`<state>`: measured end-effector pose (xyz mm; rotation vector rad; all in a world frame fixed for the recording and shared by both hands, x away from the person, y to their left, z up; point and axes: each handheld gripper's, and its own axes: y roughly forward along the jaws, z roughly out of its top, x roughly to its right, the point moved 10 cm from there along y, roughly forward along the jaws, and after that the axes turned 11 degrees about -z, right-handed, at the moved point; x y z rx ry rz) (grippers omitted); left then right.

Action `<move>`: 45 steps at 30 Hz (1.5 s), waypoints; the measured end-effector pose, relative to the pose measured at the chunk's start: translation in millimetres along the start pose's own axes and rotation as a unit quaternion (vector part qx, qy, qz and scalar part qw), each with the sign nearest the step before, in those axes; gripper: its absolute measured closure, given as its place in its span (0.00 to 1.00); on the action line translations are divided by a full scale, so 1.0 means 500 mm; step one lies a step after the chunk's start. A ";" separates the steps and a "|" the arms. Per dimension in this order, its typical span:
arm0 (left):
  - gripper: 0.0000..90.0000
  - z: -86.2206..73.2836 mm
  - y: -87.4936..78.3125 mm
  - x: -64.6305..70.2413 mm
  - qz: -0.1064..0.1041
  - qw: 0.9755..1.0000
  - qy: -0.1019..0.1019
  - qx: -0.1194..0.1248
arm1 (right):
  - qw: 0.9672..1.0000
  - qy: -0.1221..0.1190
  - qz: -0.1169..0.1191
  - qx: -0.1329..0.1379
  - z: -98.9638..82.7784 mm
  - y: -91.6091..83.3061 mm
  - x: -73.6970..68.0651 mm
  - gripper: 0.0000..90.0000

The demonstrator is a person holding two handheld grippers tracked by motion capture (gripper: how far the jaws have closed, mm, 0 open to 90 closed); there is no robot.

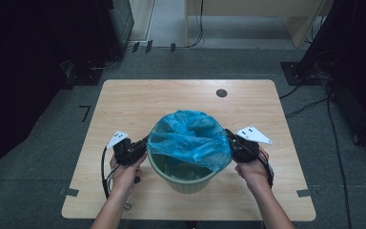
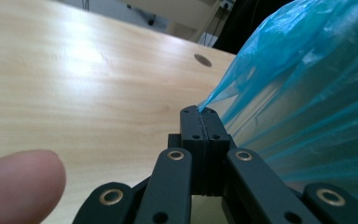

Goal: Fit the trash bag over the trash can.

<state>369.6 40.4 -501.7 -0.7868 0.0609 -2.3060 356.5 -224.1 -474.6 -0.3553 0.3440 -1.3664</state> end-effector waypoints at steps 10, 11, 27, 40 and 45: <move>1.00 -0.060 -0.048 0.006 -0.027 0.999 -0.023 0.005 | 1.000 0.011 0.008 -0.007 -0.058 -0.010 0.007 0.97; 1.00 -0.062 -0.057 0.009 -0.027 0.999 -0.022 0.008 | 1.000 0.006 0.006 -0.002 -0.060 -0.015 0.009 0.94; 1.00 -0.046 -0.138 0.075 -0.026 0.996 0.058 0.062 | 0.985 0.048 0.068 0.151 0.060 -0.211 0.009 0.59; 1.00 -0.052 -0.156 0.098 -0.021 0.992 0.102 0.074 | 0.988 0.020 0.048 0.147 0.071 -0.212 -0.065 0.79; 1.00 -0.059 -0.159 0.113 -0.028 0.991 0.112 0.072 | 0.987 0.007 0.048 0.155 0.055 -0.229 -0.065 1.00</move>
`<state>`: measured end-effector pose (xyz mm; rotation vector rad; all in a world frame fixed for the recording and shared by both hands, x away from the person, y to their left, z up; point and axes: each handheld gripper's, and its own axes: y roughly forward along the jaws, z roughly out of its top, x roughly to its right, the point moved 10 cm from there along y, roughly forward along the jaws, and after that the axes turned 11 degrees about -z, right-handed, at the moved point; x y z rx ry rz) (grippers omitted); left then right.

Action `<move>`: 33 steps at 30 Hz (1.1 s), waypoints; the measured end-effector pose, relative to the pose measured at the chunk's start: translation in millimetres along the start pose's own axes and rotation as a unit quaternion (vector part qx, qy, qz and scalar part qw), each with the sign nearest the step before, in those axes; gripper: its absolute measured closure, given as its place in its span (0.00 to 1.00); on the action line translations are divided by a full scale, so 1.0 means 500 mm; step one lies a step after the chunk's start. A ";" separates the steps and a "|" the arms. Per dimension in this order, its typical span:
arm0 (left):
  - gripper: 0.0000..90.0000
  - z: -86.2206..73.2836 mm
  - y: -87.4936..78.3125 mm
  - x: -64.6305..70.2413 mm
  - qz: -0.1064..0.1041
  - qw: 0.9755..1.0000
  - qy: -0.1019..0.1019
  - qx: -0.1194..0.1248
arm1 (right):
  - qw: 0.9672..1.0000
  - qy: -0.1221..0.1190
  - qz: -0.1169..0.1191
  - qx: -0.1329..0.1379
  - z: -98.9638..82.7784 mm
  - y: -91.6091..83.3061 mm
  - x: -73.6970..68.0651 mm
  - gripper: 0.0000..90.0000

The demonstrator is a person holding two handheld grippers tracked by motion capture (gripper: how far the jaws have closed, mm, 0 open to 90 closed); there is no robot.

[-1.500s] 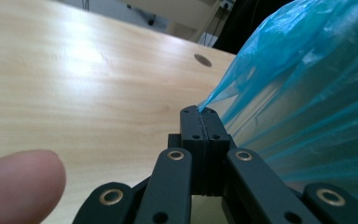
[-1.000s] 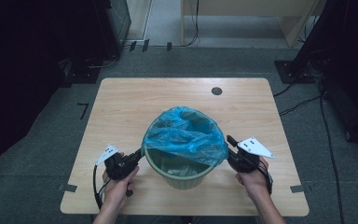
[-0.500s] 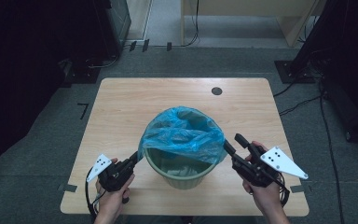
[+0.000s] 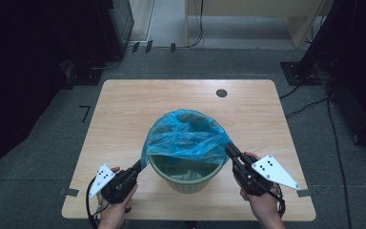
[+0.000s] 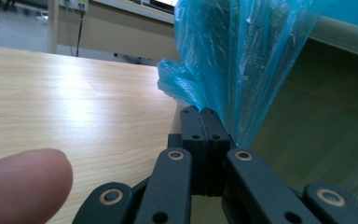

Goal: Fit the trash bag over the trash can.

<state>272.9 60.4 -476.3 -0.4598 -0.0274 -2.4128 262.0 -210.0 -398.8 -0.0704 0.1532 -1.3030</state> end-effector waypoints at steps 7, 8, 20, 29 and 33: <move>1.00 -0.006 -0.003 0.018 -0.009 1.000 0.009 -0.004 | 1.000 -0.025 -0.005 -0.013 -0.036 -0.036 0.009 1.00; 1.00 -0.006 -0.003 0.018 -0.009 1.000 0.009 -0.004 | 0.999 -0.028 -0.006 -0.017 -0.045 -0.040 0.014 1.00; 1.00 -0.002 -0.018 0.021 -0.014 1.000 0.004 0.007 | 1.000 0.012 0.006 -0.003 -0.024 -0.042 0.029 0.68; 1.00 -0.005 -0.016 0.018 -0.014 1.000 0.005 0.005 | 0.998 0.052 -0.001 -0.033 0.016 0.042 0.008 0.30; 1.00 -0.004 -0.020 0.013 -0.012 1.000 0.002 0.007 | 0.998 0.043 -0.008 -0.041 0.000 0.053 0.004 0.76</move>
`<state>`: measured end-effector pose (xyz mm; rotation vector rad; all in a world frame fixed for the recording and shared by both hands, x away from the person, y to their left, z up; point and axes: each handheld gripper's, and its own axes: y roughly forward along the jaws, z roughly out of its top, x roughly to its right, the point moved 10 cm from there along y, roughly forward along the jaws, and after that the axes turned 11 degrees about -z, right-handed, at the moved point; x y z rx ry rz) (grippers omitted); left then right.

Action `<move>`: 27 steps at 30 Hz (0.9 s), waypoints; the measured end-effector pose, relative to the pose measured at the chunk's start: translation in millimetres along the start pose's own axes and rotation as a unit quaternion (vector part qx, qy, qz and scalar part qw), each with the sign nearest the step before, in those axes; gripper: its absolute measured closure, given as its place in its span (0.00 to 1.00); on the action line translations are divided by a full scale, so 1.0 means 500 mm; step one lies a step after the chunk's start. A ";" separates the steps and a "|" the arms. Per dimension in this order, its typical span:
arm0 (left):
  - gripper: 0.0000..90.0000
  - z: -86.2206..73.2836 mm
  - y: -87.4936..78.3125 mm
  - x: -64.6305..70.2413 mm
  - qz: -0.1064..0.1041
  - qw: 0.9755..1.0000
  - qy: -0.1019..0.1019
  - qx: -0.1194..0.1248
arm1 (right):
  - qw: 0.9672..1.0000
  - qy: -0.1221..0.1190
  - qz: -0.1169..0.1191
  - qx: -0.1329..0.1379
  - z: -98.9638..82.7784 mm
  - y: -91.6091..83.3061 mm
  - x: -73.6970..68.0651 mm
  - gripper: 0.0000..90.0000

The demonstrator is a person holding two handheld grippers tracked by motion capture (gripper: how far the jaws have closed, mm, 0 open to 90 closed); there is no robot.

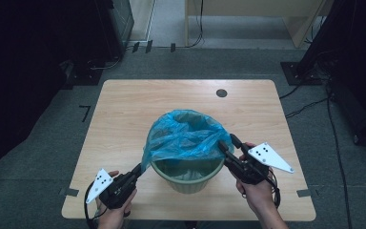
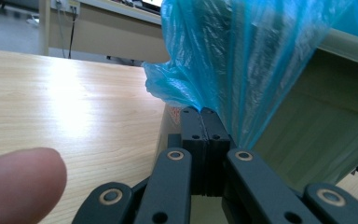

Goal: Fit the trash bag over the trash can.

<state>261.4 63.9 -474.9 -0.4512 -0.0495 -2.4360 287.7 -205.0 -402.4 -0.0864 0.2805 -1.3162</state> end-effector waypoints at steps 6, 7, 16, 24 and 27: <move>1.00 0.000 0.001 0.006 -0.003 1.000 0.000 0.001 | 1.000 -0.009 -0.015 0.023 -0.002 -0.026 0.013 1.00; 1.00 -0.001 0.002 0.008 -0.004 1.000 0.002 -0.001 | 0.999 -0.017 -0.017 0.027 -0.004 -0.033 0.013 1.00; 1.00 -0.021 0.009 0.017 -0.013 1.000 -0.003 -0.022 | 0.998 -0.065 0.003 0.013 -0.088 -0.102 -0.001 1.00; 1.00 -0.086 0.033 0.005 -0.012 0.993 -0.024 -0.111 | 0.994 -0.097 0.024 -0.051 -0.180 -0.094 -0.014 1.00; 1.00 -0.099 0.032 -0.026 0.014 0.991 -0.045 -0.122 | 0.993 -0.083 0.014 -0.082 -0.204 -0.068 0.003 1.00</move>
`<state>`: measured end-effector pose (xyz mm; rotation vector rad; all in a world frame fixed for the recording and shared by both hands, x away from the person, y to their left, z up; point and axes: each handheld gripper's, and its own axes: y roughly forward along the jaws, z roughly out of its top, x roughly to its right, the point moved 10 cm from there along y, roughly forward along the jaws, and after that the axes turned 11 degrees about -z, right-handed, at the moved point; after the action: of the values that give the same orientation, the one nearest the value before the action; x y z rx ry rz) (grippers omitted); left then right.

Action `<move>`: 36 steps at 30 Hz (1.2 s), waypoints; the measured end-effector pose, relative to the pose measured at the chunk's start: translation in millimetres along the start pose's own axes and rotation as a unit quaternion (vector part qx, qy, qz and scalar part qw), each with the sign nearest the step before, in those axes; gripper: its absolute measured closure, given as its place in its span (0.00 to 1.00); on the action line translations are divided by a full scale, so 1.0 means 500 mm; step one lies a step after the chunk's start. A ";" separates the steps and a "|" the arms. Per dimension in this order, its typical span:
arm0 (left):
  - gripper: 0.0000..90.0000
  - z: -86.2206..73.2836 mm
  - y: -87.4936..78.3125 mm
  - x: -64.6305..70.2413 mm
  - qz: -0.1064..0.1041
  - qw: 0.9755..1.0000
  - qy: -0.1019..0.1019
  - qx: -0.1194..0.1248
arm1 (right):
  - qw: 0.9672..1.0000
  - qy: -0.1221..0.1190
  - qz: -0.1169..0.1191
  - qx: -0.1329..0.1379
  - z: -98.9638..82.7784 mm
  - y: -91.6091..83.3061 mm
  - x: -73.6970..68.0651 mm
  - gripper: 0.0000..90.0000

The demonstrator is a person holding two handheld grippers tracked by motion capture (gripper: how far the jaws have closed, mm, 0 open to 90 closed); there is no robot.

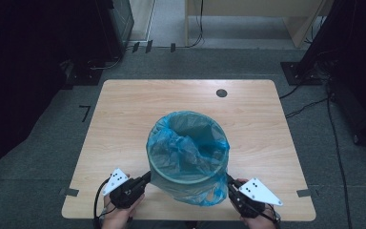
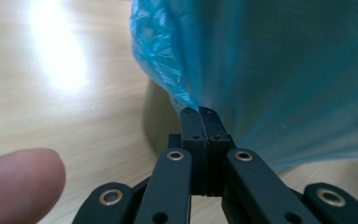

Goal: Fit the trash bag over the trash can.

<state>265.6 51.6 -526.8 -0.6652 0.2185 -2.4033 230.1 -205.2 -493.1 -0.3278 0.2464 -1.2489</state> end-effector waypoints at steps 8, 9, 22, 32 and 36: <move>1.00 -0.058 0.001 -0.118 0.122 0.989 -0.049 -0.072 | 0.991 0.008 -0.032 -0.132 -0.115 0.089 0.044 1.00; 1.00 -0.060 0.000 -0.125 0.130 0.988 -0.049 -0.075 | 0.989 0.006 -0.032 -0.144 -0.126 0.094 0.046 1.00; 0.13 -0.001 -0.044 -0.128 0.131 0.991 0.014 0.001 | 0.999 -0.006 0.029 -0.033 -0.050 0.025 0.081 0.33; 0.00 -0.009 -0.061 -0.147 0.142 0.989 0.029 -0.034 | 0.996 -0.020 0.084 0.023 0.007 -0.035 0.102 0.37; 0.00 -0.012 -0.075 -0.175 0.163 0.986 0.012 -0.036 | 0.990 -0.073 0.122 0.000 -0.019 -0.052 0.082 0.32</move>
<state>301.7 135.1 -556.1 -0.5834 0.3937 -2.0975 216.0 -252.5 -492.5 -0.3748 0.1555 -0.9786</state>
